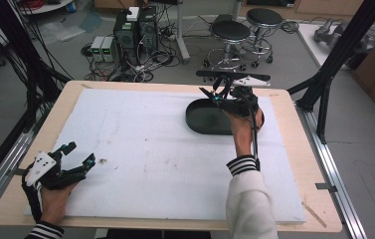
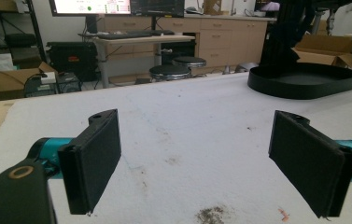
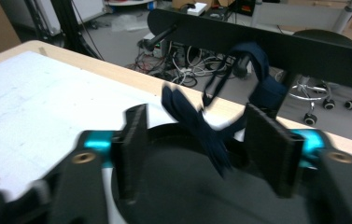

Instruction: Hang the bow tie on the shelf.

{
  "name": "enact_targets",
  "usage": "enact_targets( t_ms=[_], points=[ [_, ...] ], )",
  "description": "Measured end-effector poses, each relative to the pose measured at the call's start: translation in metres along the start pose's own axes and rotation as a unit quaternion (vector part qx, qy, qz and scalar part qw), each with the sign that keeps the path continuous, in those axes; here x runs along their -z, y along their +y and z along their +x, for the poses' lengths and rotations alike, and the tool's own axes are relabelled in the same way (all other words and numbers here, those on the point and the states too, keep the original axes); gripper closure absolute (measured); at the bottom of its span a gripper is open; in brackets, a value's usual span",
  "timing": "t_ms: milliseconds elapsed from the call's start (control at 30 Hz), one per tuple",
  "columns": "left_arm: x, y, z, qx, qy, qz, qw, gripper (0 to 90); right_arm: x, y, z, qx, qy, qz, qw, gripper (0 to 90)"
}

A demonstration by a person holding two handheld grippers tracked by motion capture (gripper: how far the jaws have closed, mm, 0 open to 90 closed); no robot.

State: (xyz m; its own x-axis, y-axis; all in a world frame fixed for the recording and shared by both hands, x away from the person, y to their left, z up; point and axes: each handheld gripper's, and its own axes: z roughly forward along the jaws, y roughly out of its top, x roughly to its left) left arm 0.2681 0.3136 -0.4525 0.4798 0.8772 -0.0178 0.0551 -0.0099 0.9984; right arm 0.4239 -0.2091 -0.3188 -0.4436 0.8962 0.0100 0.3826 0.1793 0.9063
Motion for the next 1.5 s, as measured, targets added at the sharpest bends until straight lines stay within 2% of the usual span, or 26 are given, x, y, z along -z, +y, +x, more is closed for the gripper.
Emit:
enact_targets(
  t_ms=[100,233,267,300,367,467,500,567,600,633,667,767,867,900,933,1000,1033,1100,1200,1300,1400,1500],
  points=[
    [0.000,0.000,0.000,-0.002,0.001,0.001,1.0000,17.1,0.012,-0.009,-0.001,-0.005,0.020,-0.002,0.9998,27.5],
    [0.001,0.000,-0.001,-0.005,0.000,-0.002,1.0000,16.9,0.037,-0.024,0.003,-0.013,0.034,-0.029,0.9989,21.7],
    [0.001,0.000,-0.001,-0.006,0.000,-0.004,1.0000,16.9,0.037,-0.024,0.003,-0.013,0.034,-0.029,0.9989,21.7],
    [0.001,0.000,-0.001,-0.007,0.000,-0.005,1.0000,16.9,0.049,-0.030,0.005,-0.008,0.038,-0.044,0.9983,20.0],
    [0.001,0.000,-0.001,-0.006,0.000,-0.005,1.0000,16.9,0.061,-0.037,0.008,0.001,0.048,-0.057,0.9972,18.6],
    [0.000,0.000,-0.001,-0.005,0.001,-0.001,1.0000,16.9,0.071,-0.045,0.011,0.008,0.055,-0.068,0.9961,16.9],
    [0.000,0.000,-0.001,-0.005,0.002,0.001,1.0000,16.9,0.079,-0.056,0.014,0.017,0.058,-0.082,0.9948,12.7],
    [0.000,0.000,-0.001,-0.005,0.002,0.001,1.0000,16.9,0.085,-0.068,0.016,0.018,0.060,-0.087,0.9942,12.0],
    [0.000,0.000,-0.001,-0.005,0.002,0.001,1.0000,16.9,0.085,-0.068,0.016,0.018,0.060,-0.087,0.9942,12.0],
    [0.000,0.000,-0.001,-0.005,0.002,0.001,1.0000,16.9,0.088,-0.075,0.017,0.026,0.061,-0.092,0.9936,11.9],
    [0.000,0.000,-0.001,-0.005,0.002,0.001,1.0000,16.9,0.093,-0.090,0.019,0.033,0.061,-0.100,0.9926,11.8],
    [0.000,0.000,-0.001,-0.007,0.002,0.002,1.0000,16.9,0.099,-0.112,0.021,0.035,0.051,-0.106,0.9924,11.3],
    [0.000,0.000,-0.001,-0.007,0.001,0.001,1.0000,16.8,0.105,-0.133,0.022,0.029,0.047,-0.127,0.9903,11.3],
    [0.000,0.000,-0.001,-0.005,0.001,0.000,1.0000,16.8,0.105,-0.133,0.022,0.029,0.047,-0.127,0.9903,11.3],
    [0.000,0.000,-0.001,-0.005,0.001,0.000,1.0000,16.8,0.108,-0.146,0.023,0.029,0.042,-0.141,0.9887,11.2],
    [0.000,0.000,-0.001,-0.007,0.001,0.001,1.0000,16.8,0.110,-0.159,0.024,0.027,0.036,-0.152,0.9873,11.0],
    [0.000,0.000,-0.001,-0.007,0.001,0.001,1.0000,16.8,0.110,-0.159,0.024,0.027,0.036,-0.152,0.9873,11.0],
    [0.000,0.000,-0.001,-0.007,0.001,0.001,1.0000,16.8,0.113,-0.177,0.024,0.022,0.024,-0.167,0.9855,11.0],
    [0.000,0.000,-0.001,-0.007,0.001,-0.001,1.0000,16.8,0.111,-0.193,0.023,0.004,0.017,-0.170,0.9853,11.0],
    [0.000,0.000,-0.001,-0.006,0.001,-0.001,1.0000,16.8,0.109,-0.197,0.022,0.000,0.015,-0.162,0.9867,11.0],
    [0.000,0.000,-0.001,-0.004,0.002,-0.001,1.0000,16.8,0.110,-0.197,0.021,0.015,-0.004,-0.172,0.9849,11.0],
    [0.000,0.000,-0.001,-0.002,0.003,0.000,1.0000,16.8,0.111,-0.199,0.018,0.008,0.000,-0.178,0.9840,11.0]
  ],
)
